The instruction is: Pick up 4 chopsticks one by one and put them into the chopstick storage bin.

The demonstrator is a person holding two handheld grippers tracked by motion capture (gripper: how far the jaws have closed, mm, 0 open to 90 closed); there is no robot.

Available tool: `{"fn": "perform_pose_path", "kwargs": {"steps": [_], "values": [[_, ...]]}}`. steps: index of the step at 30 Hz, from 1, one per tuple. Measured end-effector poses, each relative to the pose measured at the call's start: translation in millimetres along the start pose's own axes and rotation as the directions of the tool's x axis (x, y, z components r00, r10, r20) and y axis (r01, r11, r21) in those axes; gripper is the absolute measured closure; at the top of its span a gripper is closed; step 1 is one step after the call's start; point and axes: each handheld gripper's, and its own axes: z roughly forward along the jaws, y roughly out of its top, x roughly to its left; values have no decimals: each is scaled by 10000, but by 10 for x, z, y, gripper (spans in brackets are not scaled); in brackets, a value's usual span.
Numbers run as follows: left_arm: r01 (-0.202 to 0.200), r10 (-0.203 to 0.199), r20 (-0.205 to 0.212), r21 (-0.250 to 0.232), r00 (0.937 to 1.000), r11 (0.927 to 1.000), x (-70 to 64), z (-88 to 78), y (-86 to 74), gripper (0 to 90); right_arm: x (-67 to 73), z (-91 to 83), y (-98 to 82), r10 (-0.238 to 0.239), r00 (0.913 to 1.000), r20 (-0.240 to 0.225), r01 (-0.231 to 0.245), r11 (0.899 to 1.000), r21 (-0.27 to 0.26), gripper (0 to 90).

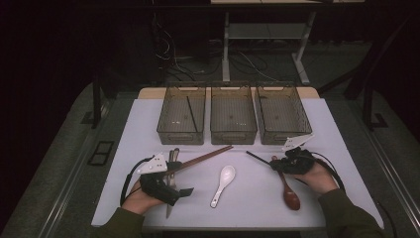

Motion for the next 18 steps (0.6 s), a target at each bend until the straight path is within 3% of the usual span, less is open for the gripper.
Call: {"fn": "perform_pose_path", "kwargs": {"steps": [18], "values": [[-24, 24, 8, 11, 10000, 10000, 0, 5, 0, 0, -55, -241, 51, 528, 9985, -118, -539, 9895, -1340, 845]]}}
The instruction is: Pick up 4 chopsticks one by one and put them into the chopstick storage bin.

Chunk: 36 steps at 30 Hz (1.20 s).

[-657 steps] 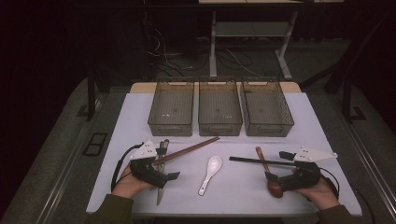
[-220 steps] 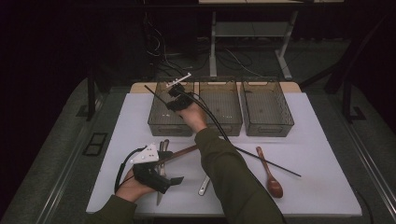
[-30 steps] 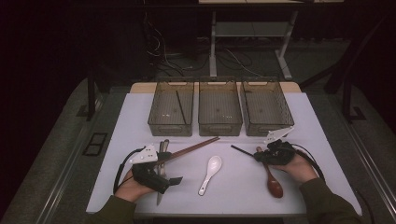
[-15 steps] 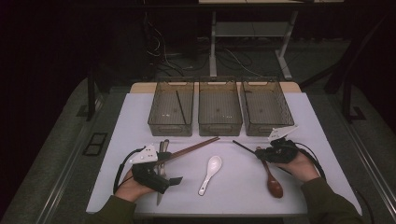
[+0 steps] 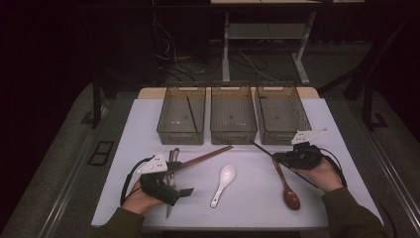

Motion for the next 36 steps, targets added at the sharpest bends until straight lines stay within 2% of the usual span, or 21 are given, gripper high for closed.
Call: {"fn": "perform_pose_path", "kwargs": {"steps": [9, 36], "values": [[7, -7, 0, 28, 10000, 10000, -1, 6, -2, 0, 36, -46, 144, 59, 9998, -197, -73, 9975, -707, 845], [17, -17, 4, -10, 10000, 10000, -3, 2, -1, 0, 270, 151, 759, -466, 9980, -422, 395, 9871, -1552, 845]]}}
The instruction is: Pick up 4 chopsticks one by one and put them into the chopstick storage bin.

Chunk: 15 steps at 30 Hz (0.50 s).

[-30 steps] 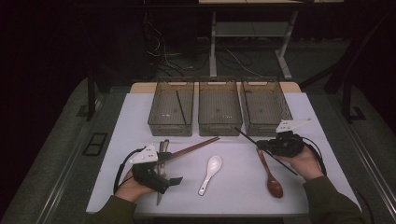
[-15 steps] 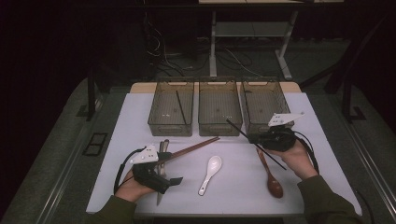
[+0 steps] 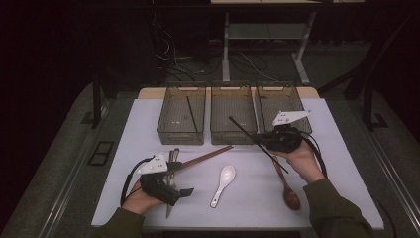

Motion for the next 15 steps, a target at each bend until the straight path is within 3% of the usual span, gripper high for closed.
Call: {"fn": "perform_pose_path", "kwargs": {"steps": [13, 15], "values": [[-4, 4, -4, -28, 10000, 10000, 7, -8, 2, 0, 24, 182, 175, -237, 9996, -138, 238, 9997, 71, 853], [11, -11, -8, -33, 10000, 10000, 8, -9, 2, 0, 33, 200, 222, -260, 9994, -213, 255, 9995, -197, 855]]}}
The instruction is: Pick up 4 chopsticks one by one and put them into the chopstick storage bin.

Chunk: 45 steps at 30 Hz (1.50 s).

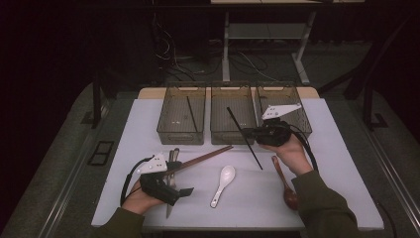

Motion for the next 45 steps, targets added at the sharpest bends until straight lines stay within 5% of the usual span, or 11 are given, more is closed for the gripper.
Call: {"fn": "perform_pose_path", "kwargs": {"steps": [9, 27, 38, 45], "values": [[-9, 9, 19, -12, 10000, 10000, -4, 1, 1, 0, 68, 70, 307, -385, 9993, 12, 385, 9992, -144, 855], [-18, 19, 76, -83, 10000, 10000, -3, -1, 5, 0, 65, 423, 1038, -222, 9995, -229, 210, 9985, -504, 855], [-34, 36, 133, -162, 9999, 9999, 3, -12, 7, 0, 67, 831, 1515, -73, 9998, -191, 58, 9969, -780, 855], [40, -35, 181, -294, 9998, 9996, 2, -20, 9, 0, 81, 1219, 1652, 246, 9996, -125, -255, 9966, -785, 855]]}}
